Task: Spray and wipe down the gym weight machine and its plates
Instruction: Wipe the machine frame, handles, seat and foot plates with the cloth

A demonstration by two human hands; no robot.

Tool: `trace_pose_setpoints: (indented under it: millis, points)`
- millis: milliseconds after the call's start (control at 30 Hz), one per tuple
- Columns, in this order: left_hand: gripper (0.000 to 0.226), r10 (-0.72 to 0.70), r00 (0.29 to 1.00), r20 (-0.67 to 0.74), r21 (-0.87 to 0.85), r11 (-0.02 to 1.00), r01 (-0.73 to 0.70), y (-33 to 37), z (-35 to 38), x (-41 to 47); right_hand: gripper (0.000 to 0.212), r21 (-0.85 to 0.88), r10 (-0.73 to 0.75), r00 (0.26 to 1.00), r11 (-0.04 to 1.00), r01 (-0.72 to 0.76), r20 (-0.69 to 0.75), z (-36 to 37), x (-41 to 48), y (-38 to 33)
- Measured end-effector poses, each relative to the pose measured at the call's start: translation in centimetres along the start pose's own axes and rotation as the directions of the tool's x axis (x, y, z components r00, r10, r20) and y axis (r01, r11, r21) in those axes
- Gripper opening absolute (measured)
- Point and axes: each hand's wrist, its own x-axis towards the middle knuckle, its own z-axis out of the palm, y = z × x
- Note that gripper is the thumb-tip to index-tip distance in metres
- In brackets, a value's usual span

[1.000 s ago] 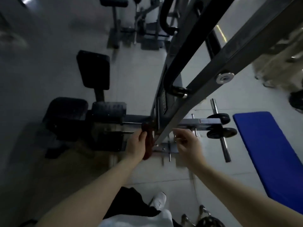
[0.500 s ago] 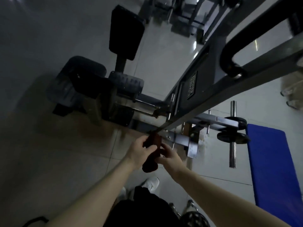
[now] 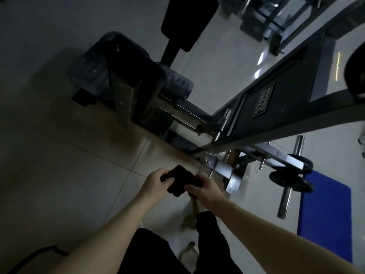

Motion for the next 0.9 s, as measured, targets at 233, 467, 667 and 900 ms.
trace_pose_setpoints:
  millis: [233, 467, 667, 900]
  points:
    - [0.036, -0.112, 0.984, -0.14, -0.192, 0.978, 0.084, -1.3, 6.7, 2.6, 0.024, 0.002, -0.057, 0.997, 0.998, 0.057, 0.057, -3.7, 6.1, 4.5]
    - [0.013, -0.129, 0.975, -0.182, -0.113, 0.988, 0.11, -6.3, 15.5, 9.3, 0.037, -0.119, -0.153, 0.987, 0.98, 0.157, 0.039, -5.0, 15.2, 13.8]
    - [0.026, -0.071, 0.981, -0.18, -0.056, 0.996, 0.062, -16.1, 22.2, 20.6, 0.053, -0.115, -0.183, 0.982, 0.975, 0.188, 0.054, -0.9, 25.7, 23.0]
    - [0.027, 0.048, 0.98, -0.191, -0.041, 0.998, -0.057, -26.2, 28.0, 32.8, 0.053, 0.083, -0.123, 0.988, 0.99, 0.116, 0.088, 1.2, 38.4, 33.0]
